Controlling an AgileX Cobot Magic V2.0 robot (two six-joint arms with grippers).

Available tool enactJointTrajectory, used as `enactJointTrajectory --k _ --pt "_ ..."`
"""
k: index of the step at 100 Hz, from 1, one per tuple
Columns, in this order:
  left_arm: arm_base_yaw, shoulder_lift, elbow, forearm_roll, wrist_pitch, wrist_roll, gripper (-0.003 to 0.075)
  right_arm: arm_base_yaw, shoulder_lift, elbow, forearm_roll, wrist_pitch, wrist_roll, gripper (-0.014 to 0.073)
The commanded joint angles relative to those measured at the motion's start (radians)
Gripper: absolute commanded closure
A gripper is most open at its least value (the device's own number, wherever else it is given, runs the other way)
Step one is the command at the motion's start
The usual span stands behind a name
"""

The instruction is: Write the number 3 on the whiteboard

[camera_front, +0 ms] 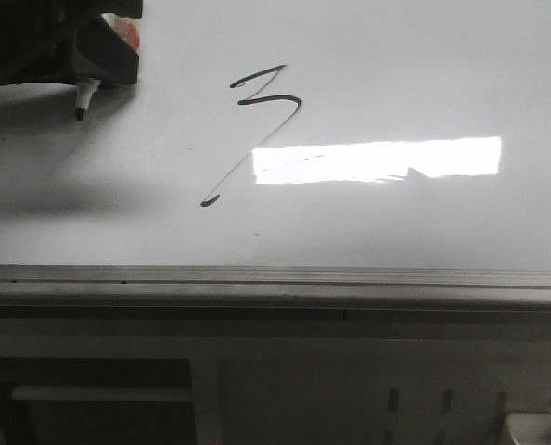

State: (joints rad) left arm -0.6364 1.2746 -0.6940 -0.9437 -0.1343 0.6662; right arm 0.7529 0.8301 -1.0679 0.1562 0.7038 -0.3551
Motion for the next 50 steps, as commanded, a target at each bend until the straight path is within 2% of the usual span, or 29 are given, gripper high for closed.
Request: enactJointTrajectory --k 1,38,50 --pt "0.003 0.025 -0.018 -0.023 -0.062 -0.009 0.0741 -0.005 -0.007 -0.024 -0.005 -0.081 0.006 0.0655" --pt "0.003 0.028 -0.018 -0.035 -0.072 -0.009 0.0736 -0.005 -0.007 -0.016 -0.005 -0.081 0.006 0.0655" --pt "0.003 0.028 -0.018 -0.057 -0.072 -0.009 0.0667 -0.005 -0.007 -0.016 -0.005 -0.081 0.006 0.0655"
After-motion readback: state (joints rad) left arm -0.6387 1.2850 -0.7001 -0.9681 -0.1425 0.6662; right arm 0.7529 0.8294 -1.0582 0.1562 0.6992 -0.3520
